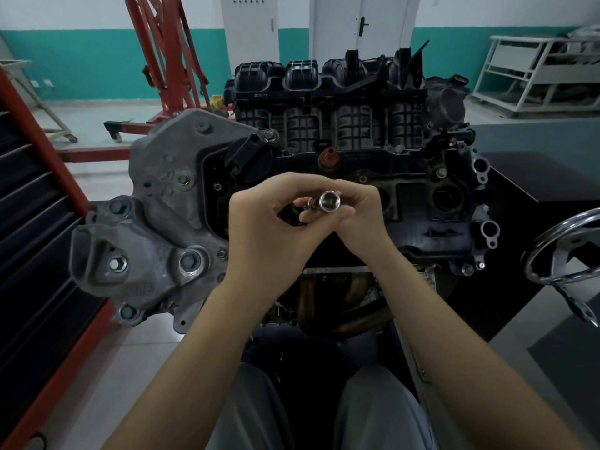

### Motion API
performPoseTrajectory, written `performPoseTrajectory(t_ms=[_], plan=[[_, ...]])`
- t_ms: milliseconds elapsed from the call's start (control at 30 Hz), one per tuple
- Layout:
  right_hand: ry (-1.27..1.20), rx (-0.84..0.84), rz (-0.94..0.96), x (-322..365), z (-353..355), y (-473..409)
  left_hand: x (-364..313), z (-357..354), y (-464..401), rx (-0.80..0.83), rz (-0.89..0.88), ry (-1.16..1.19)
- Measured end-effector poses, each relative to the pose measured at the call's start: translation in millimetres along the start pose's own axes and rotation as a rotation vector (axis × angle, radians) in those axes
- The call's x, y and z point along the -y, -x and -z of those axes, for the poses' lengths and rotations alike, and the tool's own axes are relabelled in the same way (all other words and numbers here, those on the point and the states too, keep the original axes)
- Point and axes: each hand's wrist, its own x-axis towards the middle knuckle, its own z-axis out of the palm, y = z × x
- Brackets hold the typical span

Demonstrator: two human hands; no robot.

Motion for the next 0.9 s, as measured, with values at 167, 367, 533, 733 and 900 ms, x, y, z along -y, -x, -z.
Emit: performPoseTrajectory(t_ms=[167,367,533,733,900], plan=[[0.008,0.102,0.006,4.6,-1.1,-0.2,0.9,0.6,-0.9,0.035,0.054,0.191],[-0.01,-0.021,0.0,2.2,-3.8,0.4,2.2,0.0,-3.0,0.012,0.044,0.07],[0.028,0.125,0.024,7.7,-2.6,-0.5,2.2,2.2,-2.0,0.012,0.07,0.159],[0.005,0.025,0.034,2.7,-4.4,-0.8,0.6,2.5,-2.9,0.068,0.058,0.131],[-0.016,0.085,0.022,6.1,-3.7,-1.0,0.5,3.1,-2.8,0.028,-0.007,0.024]])
